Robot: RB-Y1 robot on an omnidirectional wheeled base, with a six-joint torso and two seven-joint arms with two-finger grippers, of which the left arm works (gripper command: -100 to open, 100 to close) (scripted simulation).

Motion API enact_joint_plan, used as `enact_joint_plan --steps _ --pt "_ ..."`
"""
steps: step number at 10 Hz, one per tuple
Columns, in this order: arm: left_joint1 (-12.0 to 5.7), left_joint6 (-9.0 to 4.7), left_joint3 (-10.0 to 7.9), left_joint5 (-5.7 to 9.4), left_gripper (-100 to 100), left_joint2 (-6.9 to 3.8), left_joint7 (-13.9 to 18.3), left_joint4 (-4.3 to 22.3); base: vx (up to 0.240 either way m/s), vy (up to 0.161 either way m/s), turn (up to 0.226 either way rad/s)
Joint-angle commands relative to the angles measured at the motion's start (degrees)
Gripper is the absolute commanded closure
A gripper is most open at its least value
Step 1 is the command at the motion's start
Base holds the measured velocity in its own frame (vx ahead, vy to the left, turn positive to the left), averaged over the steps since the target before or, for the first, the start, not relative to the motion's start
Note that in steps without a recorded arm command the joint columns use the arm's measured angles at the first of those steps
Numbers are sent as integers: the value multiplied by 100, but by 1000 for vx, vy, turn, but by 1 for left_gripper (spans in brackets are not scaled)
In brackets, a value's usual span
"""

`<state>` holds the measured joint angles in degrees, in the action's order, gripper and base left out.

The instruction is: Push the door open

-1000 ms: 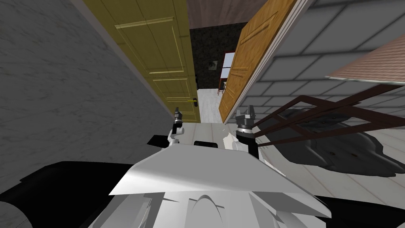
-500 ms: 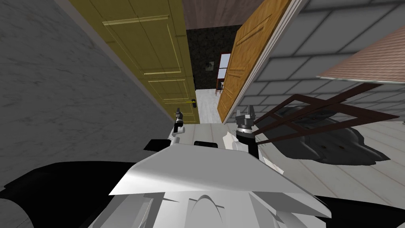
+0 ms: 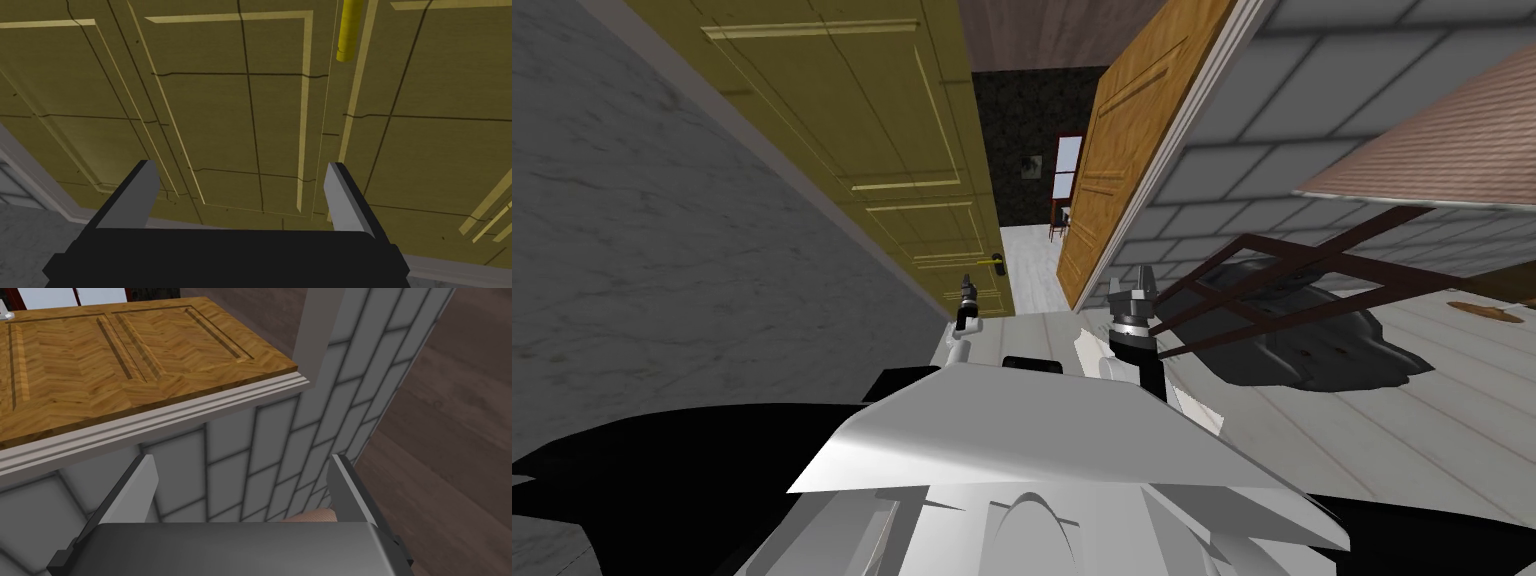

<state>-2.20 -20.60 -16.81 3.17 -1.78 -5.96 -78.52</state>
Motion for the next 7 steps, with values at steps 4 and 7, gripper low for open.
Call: enact_joint_plan --steps 4,7 --pt "-462 80 -237 -41 -100 115 -114 721 64 85 -127" --pt "-718 114 -367 -64 -100 201 -174 1122 57 75 -109"
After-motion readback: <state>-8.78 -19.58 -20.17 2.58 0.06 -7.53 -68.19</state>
